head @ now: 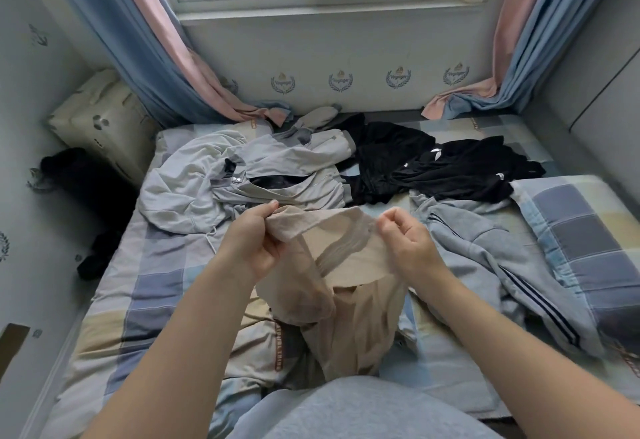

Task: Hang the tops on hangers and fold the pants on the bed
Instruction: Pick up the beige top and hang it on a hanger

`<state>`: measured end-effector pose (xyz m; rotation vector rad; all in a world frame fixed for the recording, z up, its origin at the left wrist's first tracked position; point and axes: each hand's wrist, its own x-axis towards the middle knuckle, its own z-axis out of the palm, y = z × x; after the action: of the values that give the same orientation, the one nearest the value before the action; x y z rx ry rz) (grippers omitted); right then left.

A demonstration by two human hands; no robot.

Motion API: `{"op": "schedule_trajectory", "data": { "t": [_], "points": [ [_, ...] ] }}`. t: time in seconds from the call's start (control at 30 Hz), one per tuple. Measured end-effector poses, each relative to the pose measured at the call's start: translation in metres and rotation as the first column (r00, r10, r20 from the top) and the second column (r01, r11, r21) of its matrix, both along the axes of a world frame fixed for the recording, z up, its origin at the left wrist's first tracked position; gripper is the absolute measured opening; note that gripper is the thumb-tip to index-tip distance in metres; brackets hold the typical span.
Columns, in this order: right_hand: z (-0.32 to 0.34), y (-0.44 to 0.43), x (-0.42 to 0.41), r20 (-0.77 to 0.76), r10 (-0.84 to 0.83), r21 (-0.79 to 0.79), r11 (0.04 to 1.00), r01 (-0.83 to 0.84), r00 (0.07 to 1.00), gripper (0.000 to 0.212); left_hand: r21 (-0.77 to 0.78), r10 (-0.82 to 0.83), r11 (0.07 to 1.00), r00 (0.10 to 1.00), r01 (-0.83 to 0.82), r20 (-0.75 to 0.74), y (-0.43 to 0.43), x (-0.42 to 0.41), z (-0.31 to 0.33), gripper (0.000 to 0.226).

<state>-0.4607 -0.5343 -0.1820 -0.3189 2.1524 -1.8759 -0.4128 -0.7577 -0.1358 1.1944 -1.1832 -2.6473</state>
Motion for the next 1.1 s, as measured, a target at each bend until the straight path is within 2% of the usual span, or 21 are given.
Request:
{"op": "schedule_trajectory", "data": {
  "t": [0.07,0.13,0.17,0.23,0.33,0.4,0.47,0.53,0.57,0.63,0.67,0.73,0.77,0.8,0.83,0.9,0.97,1.0,1.03,1.1],
  "points": [
    [0.002,0.011,-0.006,0.024,0.205,0.045,0.978,-0.206,0.979,0.018,0.067,0.073,0.995,0.997,-0.072,-0.021,-0.008,-0.003,-0.001,0.031],
    [-0.006,0.022,-0.014,-0.04,0.302,0.335,0.902,-0.272,0.952,0.025,0.135,0.149,0.981,0.987,-0.14,-0.054,-0.018,-0.006,-0.002,0.03],
    [-0.014,0.026,-0.018,-0.09,0.29,0.495,0.843,-0.21,0.953,0.031,0.156,0.173,0.975,0.982,-0.16,-0.071,-0.022,-0.007,-0.004,0.031],
    [-0.029,0.035,-0.023,-0.153,0.196,0.665,0.745,-0.046,0.969,0.033,0.182,0.215,0.964,0.971,-0.195,-0.101,-0.027,-0.008,-0.009,0.035],
    [-0.043,0.05,-0.025,-0.167,0.032,0.794,0.597,0.115,0.985,0.015,0.187,0.284,0.948,0.951,-0.259,-0.124,-0.031,-0.008,-0.017,0.043],
    [-0.045,0.056,-0.024,-0.141,0.003,0.811,0.574,0.114,0.99,0.022,0.12,0.269,0.959,0.957,-0.256,-0.111,-0.032,-0.008,-0.025,0.03],
    [-0.041,0.054,-0.023,-0.12,0.015,0.764,0.64,0.083,0.993,0.033,-0.011,0.159,0.987,0.981,-0.161,-0.114,-0.03,-0.007,-0.038,0.019],
    [-0.03,0.041,-0.022,-0.094,0.015,0.682,0.729,0.054,0.995,0.032,-0.196,-0.046,0.98,0.996,0.031,-0.073,-0.022,-0.003,-0.054,0.022],
    [-0.021,0.032,-0.022,-0.057,-0.021,0.616,0.786,0.052,0.998,0.03,-0.291,-0.149,0.947,0.989,0.138,-0.016,-0.015,0.001,-0.059,0.027],
    [-0.005,0.014,-0.021,0.098,-0.122,0.391,0.917,0.075,0.988,0.027,-0.462,-0.355,0.815,0.932,0.349,0.077,0.005,0.01,-0.065,0.041],
    [0.004,0.006,-0.02,0.199,-0.142,0.26,0.962,0.088,0.97,0.027,-0.525,-0.488,0.714,0.867,0.464,0.102,0.016,0.015,-0.066,0.048],
    [0.021,-0.009,-0.019,0.331,-0.125,0.047,0.992,0.116,0.935,0.033,-0.584,-0.734,0.481,0.665,0.654,0.14,0.044,0.025,-0.07,0.054],
    [0.028,-0.015,-0.02,0.358,-0.114,-0.035,0.99,0.135,0.927,0.036,-0.595,-0.803,0.396,0.578,0.699,0.146,0.06,0.03,-0.072,0.053],
    [0.033,-0.019,-0.02,0.37,-0.11,-0.097,0.983,0.156,0.923,0.037,-0.623,-0.823,0.343,0.544,0.703,0.16,0.073,0.034,-0.075,0.05],
    [0.038,-0.023,-0.021,0.372,-0.115,-0.138,0.974,0.178,0.921,0.034,-0.671,-0.8,0.307,0.565,0.675,0.203,0.083,0.036,-0.079,0.047],
    [0.043,-0.025,-0.024,0.366,-0.142,-0.178,0.959,0.219,0.92,0.025,-0.764,-0.661,0.257,0.684,0.592,0.307,0.087,0.037,-0.087,0.042],
    [0.043,-0.024,-0.028,0.365,-0.178,-0.197,0.945,0.262,0.914,0.02,-0.79,-0.542,0.227,0.748,0.57,0.383,0.076,0.034,-0.094,0.024],
    [0.041,-0.023,-0.029,0.363,-0.188,-0.203,0.94,0.274,0.913,0.019,-0.784,-0.5,0.244,0.767,0.571,0.403,0.068,0.033,-0.098,0.014],
    [0.039,-0.022,-0.029,0.361,-0.185,-0.208,0.94,0.272,0.914,0.019,-0.77,-0.477,0.313,0.793,0.556,0.379,0.059,0.032,-0.102,0.007],
    [0.031,-0.019,-0.027,0.359,-0.137,-0.208,0.952,0.223,0.923,0.014,-0.713,-0.434,0.518,0.863,0.474,0.258,0.047,0.03,-0.101,0.017]
  ]
}}
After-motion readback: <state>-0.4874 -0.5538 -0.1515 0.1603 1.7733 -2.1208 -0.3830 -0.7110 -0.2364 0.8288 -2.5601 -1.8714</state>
